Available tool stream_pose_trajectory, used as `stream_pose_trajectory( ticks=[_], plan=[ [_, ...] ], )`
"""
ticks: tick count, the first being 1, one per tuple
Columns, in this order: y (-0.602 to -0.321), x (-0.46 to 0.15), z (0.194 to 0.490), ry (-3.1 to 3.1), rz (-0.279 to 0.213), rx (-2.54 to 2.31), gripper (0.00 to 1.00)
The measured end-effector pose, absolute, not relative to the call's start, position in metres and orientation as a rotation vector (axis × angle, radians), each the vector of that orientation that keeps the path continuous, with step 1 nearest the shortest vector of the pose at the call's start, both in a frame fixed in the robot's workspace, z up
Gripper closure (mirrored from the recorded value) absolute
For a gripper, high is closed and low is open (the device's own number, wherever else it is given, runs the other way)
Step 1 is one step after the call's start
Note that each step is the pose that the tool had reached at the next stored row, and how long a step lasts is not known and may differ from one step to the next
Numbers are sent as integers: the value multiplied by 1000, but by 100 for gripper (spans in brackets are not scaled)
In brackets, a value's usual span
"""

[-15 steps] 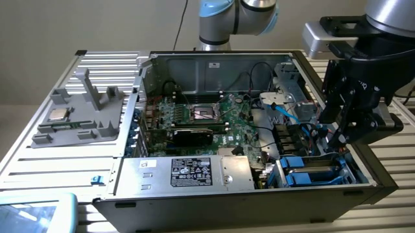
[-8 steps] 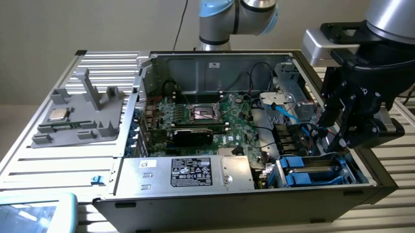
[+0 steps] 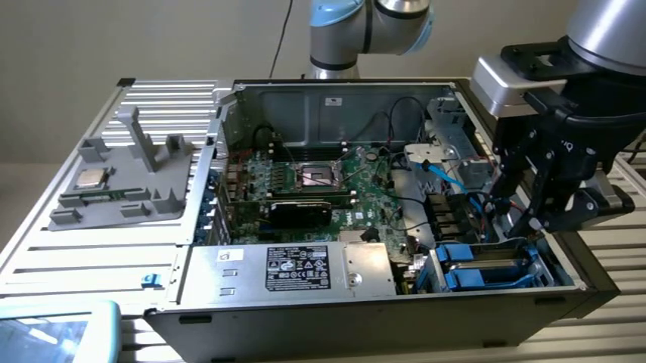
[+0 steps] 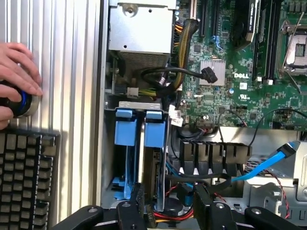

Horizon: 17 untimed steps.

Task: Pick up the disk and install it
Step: 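Insert the first disk wire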

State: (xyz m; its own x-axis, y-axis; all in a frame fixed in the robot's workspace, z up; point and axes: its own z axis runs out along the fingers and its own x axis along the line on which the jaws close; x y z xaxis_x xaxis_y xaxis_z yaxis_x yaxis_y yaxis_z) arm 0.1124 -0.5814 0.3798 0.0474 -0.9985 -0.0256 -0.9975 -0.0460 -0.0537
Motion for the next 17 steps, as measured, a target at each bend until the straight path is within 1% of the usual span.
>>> stream_pose_trajectory(
  ticks=[7,10,13,17],
  plan=[
    [-582,115,379,2092,-8,-2267,47],
    [-590,117,378,2089,0,-2265,47],
    [-600,118,375,2081,20,-2254,47],
    [-604,119,372,2068,49,-2244,47]
  ],
)
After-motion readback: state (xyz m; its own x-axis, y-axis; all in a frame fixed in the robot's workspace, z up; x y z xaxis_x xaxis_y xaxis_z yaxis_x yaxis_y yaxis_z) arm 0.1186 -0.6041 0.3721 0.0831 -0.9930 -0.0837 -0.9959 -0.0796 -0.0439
